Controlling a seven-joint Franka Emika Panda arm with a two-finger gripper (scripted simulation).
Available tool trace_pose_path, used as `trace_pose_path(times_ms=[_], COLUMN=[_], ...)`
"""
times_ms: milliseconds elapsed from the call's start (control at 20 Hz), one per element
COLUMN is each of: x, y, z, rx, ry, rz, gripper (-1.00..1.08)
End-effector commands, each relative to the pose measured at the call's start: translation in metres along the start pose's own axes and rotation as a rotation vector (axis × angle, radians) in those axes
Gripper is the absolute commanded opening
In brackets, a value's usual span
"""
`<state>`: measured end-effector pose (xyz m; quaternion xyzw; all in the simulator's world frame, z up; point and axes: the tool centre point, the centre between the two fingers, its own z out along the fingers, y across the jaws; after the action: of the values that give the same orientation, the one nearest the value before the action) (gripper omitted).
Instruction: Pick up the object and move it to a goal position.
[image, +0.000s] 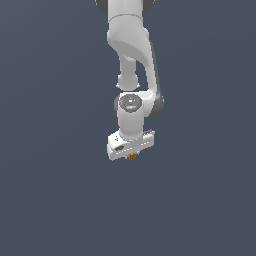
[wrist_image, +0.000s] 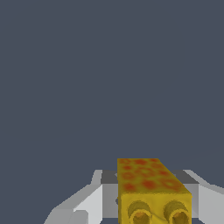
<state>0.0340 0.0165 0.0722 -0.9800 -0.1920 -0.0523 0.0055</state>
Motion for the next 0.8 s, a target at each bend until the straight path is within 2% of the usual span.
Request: trace_pose_path(times_ms=[0, 750], x=[0.003, 0.016], y=[0.014, 0.094], z=[-0.015, -0.104], rx=[-0.003, -0.007], ry=[0.032, 0.217], rz=[-0.026, -0.183], gripper=[-1.0, -1.0])
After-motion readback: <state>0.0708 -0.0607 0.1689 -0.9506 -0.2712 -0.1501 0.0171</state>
